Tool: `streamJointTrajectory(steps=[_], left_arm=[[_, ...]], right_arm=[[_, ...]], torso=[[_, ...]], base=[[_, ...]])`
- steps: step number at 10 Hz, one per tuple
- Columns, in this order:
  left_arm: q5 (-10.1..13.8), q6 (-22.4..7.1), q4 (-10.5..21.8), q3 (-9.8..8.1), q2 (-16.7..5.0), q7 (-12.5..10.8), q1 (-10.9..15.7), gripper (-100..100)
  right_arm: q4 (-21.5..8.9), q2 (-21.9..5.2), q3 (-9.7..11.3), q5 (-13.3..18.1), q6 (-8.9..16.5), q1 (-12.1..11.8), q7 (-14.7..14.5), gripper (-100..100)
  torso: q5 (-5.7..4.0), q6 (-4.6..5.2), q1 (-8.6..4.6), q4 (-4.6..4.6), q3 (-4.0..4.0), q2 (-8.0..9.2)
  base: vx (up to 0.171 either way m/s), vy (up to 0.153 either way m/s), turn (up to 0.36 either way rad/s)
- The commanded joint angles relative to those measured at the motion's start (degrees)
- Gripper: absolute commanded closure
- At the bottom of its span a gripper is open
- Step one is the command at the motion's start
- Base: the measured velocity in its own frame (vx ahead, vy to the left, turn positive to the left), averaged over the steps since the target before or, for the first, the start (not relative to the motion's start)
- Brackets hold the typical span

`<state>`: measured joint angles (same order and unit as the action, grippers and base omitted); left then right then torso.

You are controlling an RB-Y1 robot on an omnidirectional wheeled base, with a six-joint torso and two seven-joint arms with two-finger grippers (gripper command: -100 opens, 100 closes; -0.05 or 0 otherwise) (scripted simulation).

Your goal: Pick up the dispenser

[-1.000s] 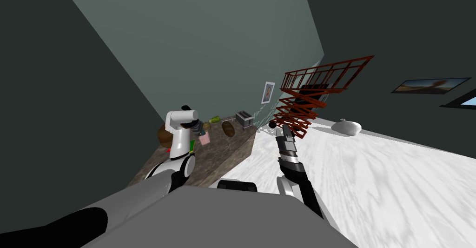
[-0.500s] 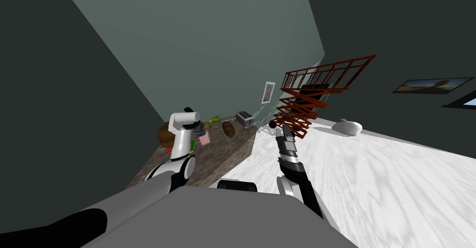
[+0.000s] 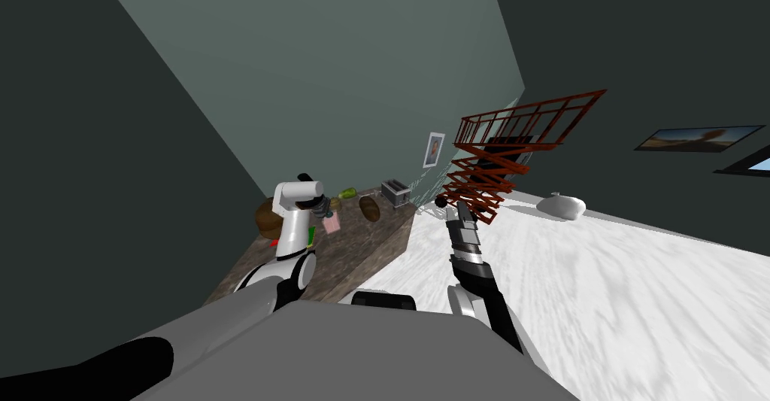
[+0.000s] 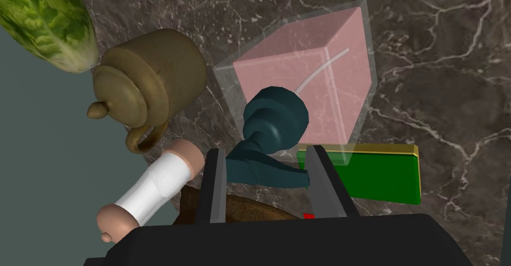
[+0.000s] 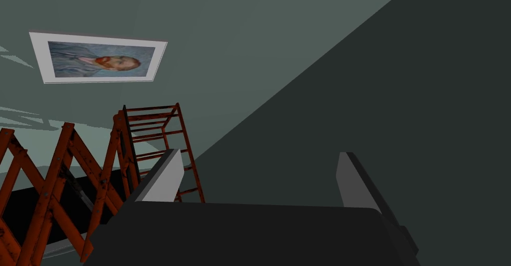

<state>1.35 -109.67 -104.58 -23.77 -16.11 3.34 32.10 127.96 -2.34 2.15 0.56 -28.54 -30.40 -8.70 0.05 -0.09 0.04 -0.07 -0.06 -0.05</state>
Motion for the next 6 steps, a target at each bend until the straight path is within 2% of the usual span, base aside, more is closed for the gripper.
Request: streamJointTrajectory(steps=[1,2,4,5,6], left_arm=[[0.0,0.0,0.0,0.0,0.0,0.0,0.0,0],[0.0,-1.6,-0.9,-0.26,-0.2,0.1,0.3,100],[0.1,-3.7,-2.4,-0.55,-0.5,0.3,0.8,100],[0.0,-2.8,-2.0,-0.42,-0.4,0.2,0.6,100],[0.0,-3.1,-2.1,-0.42,-0.4,0.2,0.6,0]], right_arm=[[0.0,0.0,0.0,0.0,0.0,0.0,0.0,0],[0.0,0.0,0.0,0.0,0.0,0.0,0.0,0],[0.0,0.0,0.0,0.0,0.0,0.0,0.0,0],[0.0,0.0,0.0,0.0,0.0,0.0,0.0,0],[0.0,0.0,0.0,0.0,0.0,0.0,0.0,0]], torso=[[0.0,0.0,0.0,0.0,0.0,0.0],[0.0,0.0,0.0,0.0,0.0,0.0],[-0.01,-0.01,-0.03,0.01,0.02,0.04],[-0.02,-0.01,-0.04,0.0,0.02,0.04],[0.0,-0.01,-0.02,-0.02,0.0,0.02]], base=[[0.0,0.0,0.0],[0.0,0.0,0.0],[-0.004,-0.006,-0.005],[0.0,0.0,0.0],[0.0,0.0,0.0]])
